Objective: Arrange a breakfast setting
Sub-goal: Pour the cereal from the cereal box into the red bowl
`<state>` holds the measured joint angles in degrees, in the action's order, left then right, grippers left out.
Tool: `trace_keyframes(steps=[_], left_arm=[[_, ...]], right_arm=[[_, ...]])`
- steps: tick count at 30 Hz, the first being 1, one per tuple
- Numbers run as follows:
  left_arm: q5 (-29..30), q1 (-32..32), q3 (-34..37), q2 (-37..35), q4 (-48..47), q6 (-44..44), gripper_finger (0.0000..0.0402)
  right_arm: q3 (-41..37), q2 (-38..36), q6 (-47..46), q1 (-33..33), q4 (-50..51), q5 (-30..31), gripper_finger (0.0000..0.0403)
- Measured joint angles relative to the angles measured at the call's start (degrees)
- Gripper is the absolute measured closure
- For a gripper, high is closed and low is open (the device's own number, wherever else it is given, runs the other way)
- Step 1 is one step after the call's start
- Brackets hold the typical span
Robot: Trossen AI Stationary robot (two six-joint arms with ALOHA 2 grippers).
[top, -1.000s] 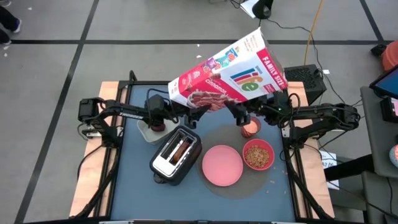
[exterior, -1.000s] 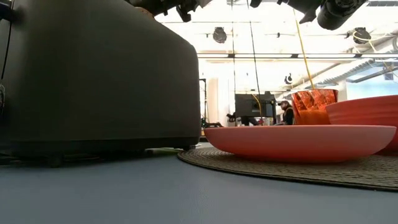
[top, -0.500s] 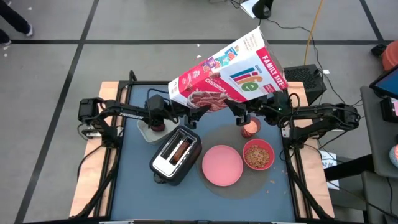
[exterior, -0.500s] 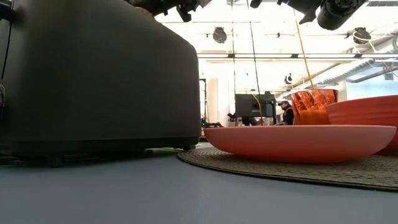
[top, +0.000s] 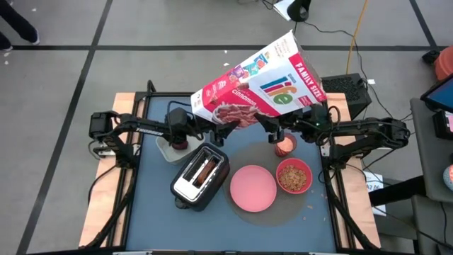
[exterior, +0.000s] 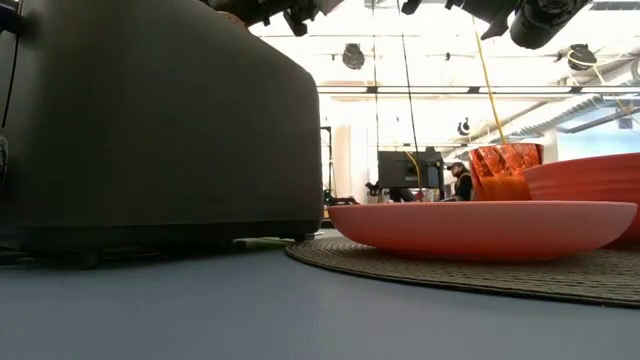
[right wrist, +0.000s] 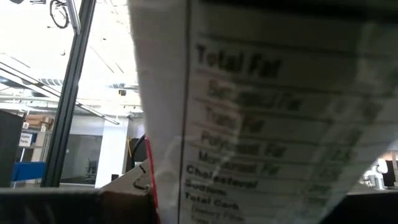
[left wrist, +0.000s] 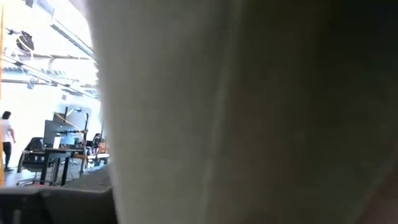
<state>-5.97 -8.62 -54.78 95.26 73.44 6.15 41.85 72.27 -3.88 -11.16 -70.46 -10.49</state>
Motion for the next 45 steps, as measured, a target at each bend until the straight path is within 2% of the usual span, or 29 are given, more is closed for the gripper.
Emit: trace_keyframes(steps=[7, 11, 16, 27, 31, 36, 39, 45], left_arm=[[0.1, -0.1, 0.0, 0.0, -0.8, -0.2, 0.0016], [0.1, -0.5, 0.0, 0.0, -4.1, -0.4, 0.0010], [0.1, -1.7, 0.0, 0.0, -9.9, 0.0, 0.0009], [0.3, -3.9, 0.0, 0.0, -17.7, 0.5, 0.0009], [-0.7, -3.9, 0.0, 0.0, -19.1, 0.6, 0.0009], [-0.4, -3.9, 0.0, 0.0, -19.6, 0.5, 0.0009], [-0.5, -3.7, 0.0, 0.0, -19.6, 0.5, 0.0009], [-0.4, -3.8, 0.0, 0.0, -19.8, 0.6, 0.0009]], right_arm=[[0.0, -0.4, 0.0, -0.5, 0.9, -0.3, 0.0204], [0.0, -2.5, 0.0, -1.4, 4.1, -0.5, 0.0205], [0.0, -8.1, 1.7, -3.5, 14.5, 0.5, 0.0205], [0.0, -23.3, 10.4, -6.7, 42.3, 12.7, 0.0205], [0.0, -27.0, 13.4, -7.3, 50.5, 22.0, 0.0205], [-0.1, -28.9, 16.2, -7.5, 58.9, 36.5, 0.0205], [-0.3, -29.2, 16.1, -7.7, 61.9, 42.3, 0.0205], [-4.7, -29.2, 13.5, -7.8, 63.7, 44.1, 0.0205]])
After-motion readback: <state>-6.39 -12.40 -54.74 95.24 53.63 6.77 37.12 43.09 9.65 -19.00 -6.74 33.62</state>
